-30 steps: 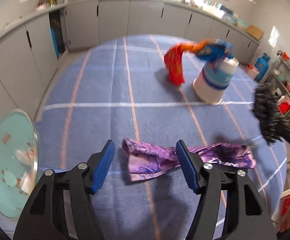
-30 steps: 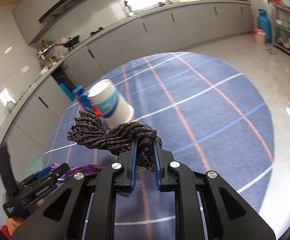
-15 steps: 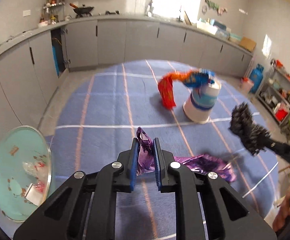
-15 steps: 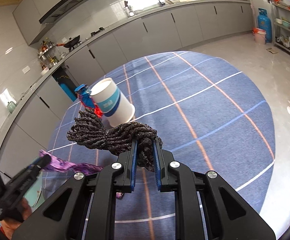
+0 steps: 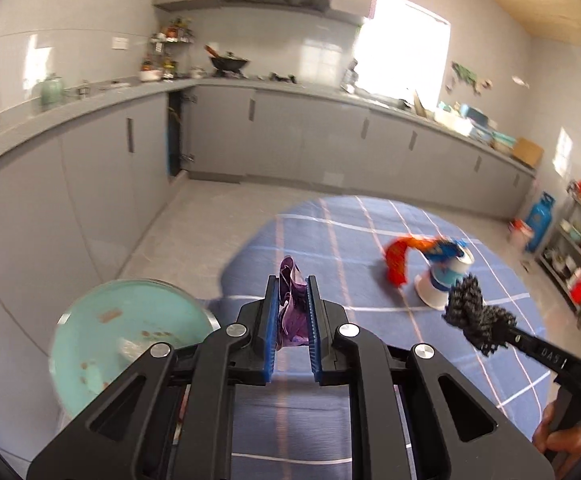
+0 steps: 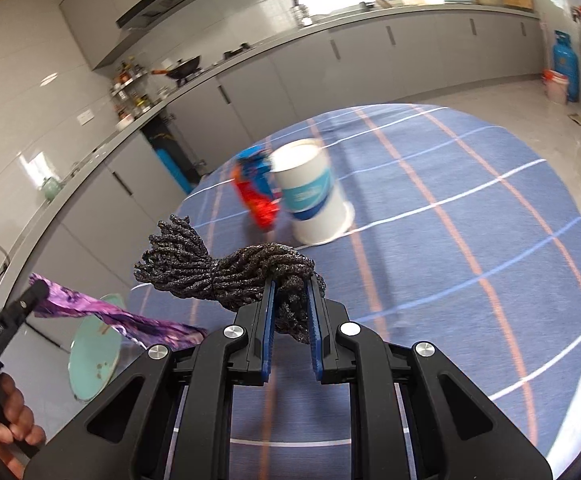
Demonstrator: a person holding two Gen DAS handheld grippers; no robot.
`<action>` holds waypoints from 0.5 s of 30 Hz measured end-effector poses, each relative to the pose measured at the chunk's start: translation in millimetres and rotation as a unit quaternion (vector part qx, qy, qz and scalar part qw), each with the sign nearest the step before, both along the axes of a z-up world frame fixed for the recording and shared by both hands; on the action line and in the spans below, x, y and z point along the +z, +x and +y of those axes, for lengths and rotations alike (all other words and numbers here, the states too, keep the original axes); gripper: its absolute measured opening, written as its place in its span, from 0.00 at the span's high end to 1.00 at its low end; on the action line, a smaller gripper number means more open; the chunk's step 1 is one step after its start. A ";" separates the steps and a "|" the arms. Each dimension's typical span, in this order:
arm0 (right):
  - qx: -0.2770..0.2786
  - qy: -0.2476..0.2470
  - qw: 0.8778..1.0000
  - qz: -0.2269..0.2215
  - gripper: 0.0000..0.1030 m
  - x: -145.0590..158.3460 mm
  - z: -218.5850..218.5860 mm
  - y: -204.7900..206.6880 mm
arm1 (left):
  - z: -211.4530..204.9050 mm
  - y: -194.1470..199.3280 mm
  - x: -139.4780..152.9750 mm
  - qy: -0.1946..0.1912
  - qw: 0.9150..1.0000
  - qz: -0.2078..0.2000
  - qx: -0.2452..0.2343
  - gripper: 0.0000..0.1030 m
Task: Collect trash
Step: 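Carry the scrubber and purple wrapper over the teal bucket with both tools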
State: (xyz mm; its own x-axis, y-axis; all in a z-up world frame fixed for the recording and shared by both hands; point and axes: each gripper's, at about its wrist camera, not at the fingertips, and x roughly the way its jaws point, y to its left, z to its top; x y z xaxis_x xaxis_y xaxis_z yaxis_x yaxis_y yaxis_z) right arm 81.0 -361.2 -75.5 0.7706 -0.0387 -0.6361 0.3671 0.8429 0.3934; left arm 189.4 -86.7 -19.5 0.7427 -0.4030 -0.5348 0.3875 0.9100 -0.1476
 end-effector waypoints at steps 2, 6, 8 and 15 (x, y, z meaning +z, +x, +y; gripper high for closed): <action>0.017 -0.002 1.000 -0.001 0.85 1.9 12.8 7.3 | 19.4 -1.1 7.7 -0.004 1.000 -0.010 0.020 0.88; 0.054 -0.004 0.999 -0.008 0.85 8.3 42.2 24.6 | 52.5 -2.7 20.2 -0.005 0.998 -0.032 0.062 0.88; 0.076 -0.010 0.997 -0.012 0.85 13.0 60.2 33.8 | 66.0 -3.8 24.0 0.001 0.996 -0.041 0.082 0.88; 0.144 -0.027 0.989 -0.014 0.85 18.4 118.6 63.9 | 107.4 -1.3 26.9 0.008 0.989 -0.051 0.141 0.88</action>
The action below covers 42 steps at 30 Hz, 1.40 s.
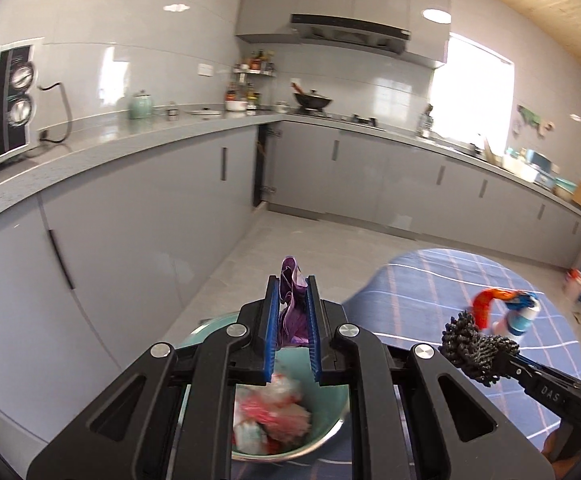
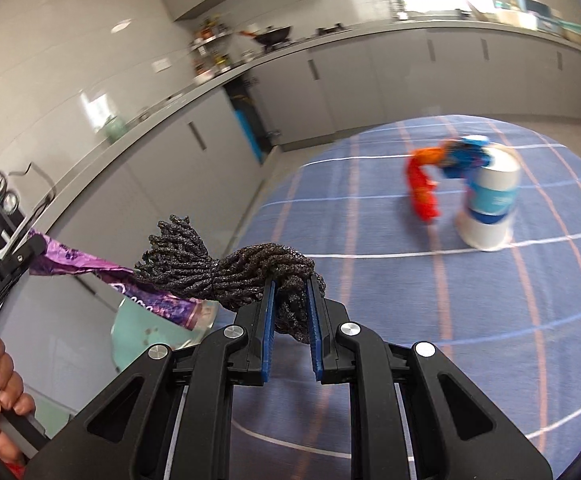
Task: Collect trash
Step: 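Carry the scrubber and purple wrapper over the teal bucket with both tools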
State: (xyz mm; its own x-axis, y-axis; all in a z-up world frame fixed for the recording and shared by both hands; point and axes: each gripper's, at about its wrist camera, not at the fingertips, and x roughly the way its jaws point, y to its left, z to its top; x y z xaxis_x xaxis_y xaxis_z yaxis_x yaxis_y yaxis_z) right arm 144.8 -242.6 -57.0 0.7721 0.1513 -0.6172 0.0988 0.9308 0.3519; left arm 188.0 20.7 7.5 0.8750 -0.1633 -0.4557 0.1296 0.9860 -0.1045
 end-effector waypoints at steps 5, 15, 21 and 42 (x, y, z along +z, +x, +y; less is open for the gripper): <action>0.028 -0.009 1.000 -0.001 0.85 -0.2 30.9 17.8 | 25.4 1.0 -7.4 0.007 0.999 0.010 0.036 0.88; 0.063 -0.015 0.998 0.011 0.84 -10.4 80.8 47.2 | 58.3 9.4 -34.3 0.020 0.996 0.054 0.071 0.88; 0.075 -0.026 0.997 0.021 0.84 -20.9 104.2 59.9 | 63.4 19.3 -60.5 0.030 0.992 0.094 0.080 0.87; 0.084 -0.047 0.993 0.067 0.84 -60.1 138.1 93.4 | 53.7 33.0 -91.8 0.066 0.986 0.129 0.080 0.87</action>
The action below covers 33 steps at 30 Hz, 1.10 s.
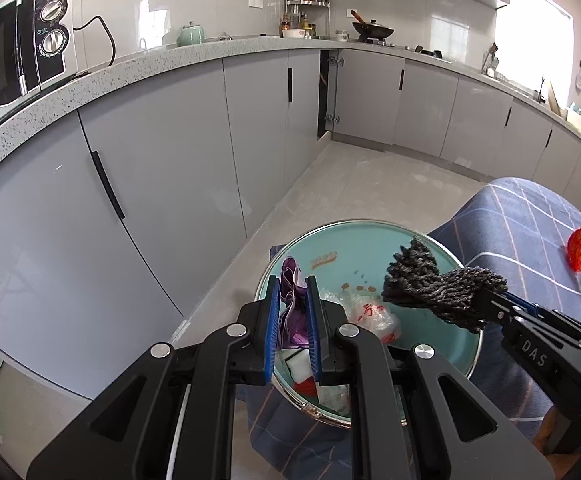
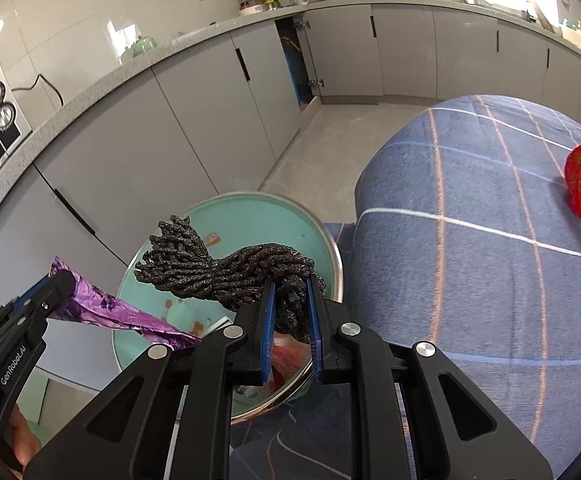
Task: Collect trash
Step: 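Carry the scrubber and purple wrapper over the teal bucket with both tools, then open both tools to drop the scrubber and purple wrapper into the bucket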
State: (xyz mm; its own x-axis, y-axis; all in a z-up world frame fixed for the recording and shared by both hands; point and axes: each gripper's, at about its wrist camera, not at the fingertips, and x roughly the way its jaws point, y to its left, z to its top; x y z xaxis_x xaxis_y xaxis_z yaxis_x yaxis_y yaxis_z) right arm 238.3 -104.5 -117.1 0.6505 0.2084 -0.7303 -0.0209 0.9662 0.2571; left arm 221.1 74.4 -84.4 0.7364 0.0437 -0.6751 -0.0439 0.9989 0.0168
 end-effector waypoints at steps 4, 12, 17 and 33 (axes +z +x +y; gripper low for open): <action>0.007 -0.007 1.000 0.008 0.84 -7.3 5.8 2.7 | -2.5 3.1 -4.7 0.011 1.000 0.005 0.004 0.87; 0.015 -0.015 1.000 0.018 0.84 -16.0 13.7 6.8 | -4.1 5.9 -10.6 0.019 1.000 0.014 0.008 0.87; 0.018 -0.015 0.999 0.021 0.84 -17.5 15.7 8.0 | -5.5 7.7 -12.8 0.022 1.000 0.018 0.008 0.87; 0.033 0.002 0.999 0.020 0.77 -17.5 22.0 7.6 | -9.6 9.7 -16.4 0.036 0.999 0.024 0.009 0.87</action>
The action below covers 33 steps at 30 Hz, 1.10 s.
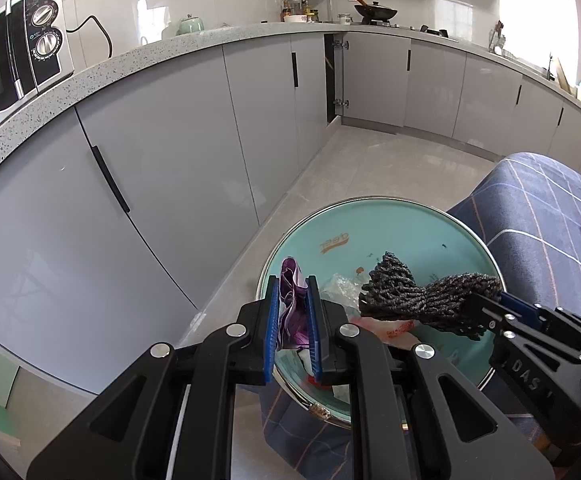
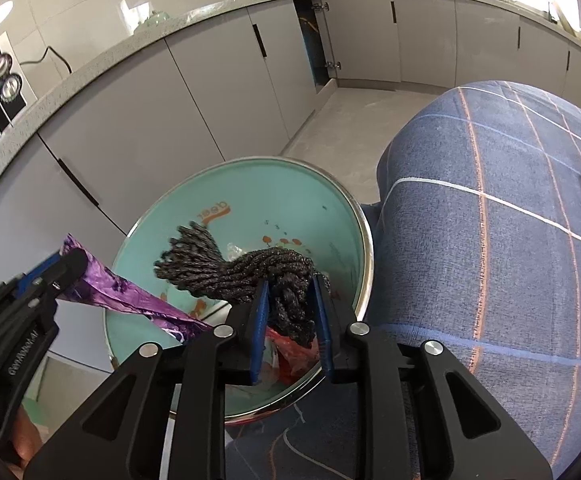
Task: Collect trash
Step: 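Open both tools to drop the scrubber and purple wrapper into the bucket, then move both open tools back toward the paper cup and foil wrapper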
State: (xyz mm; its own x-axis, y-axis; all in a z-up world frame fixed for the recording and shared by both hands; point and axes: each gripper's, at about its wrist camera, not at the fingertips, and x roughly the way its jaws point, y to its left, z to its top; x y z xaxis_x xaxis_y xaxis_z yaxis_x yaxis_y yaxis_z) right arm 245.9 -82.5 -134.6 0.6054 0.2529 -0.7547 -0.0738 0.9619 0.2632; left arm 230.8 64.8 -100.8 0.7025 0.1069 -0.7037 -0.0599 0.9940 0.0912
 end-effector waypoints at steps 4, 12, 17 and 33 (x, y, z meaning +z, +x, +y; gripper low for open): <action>-0.002 0.003 1.000 -0.007 0.77 4.4 -5.0 -0.8 | -0.5 1.0 -1.3 0.004 1.000 0.001 -0.001 0.87; -0.012 0.022 1.000 -0.020 0.65 14.0 -20.3 -9.0 | -1.2 0.8 -4.6 0.013 1.000 0.008 0.005 0.56; -0.035 0.034 0.997 -0.051 0.62 29.4 -39.3 -21.7 | -3.1 -2.8 -0.8 0.032 0.999 0.000 0.016 0.32; -0.094 0.019 0.994 -0.059 0.44 33.2 -97.4 -55.2 | -46.5 -16.7 8.3 0.004 1.000 0.006 -0.016 0.08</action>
State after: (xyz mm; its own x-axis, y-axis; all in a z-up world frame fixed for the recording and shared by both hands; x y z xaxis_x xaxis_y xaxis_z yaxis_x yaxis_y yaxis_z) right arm 190.7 -179.9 -101.3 0.7290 0.1535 -0.6671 0.0740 0.9511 0.2998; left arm 214.1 18.3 -92.4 0.6964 0.0901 -0.7120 -0.0271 0.9947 0.0993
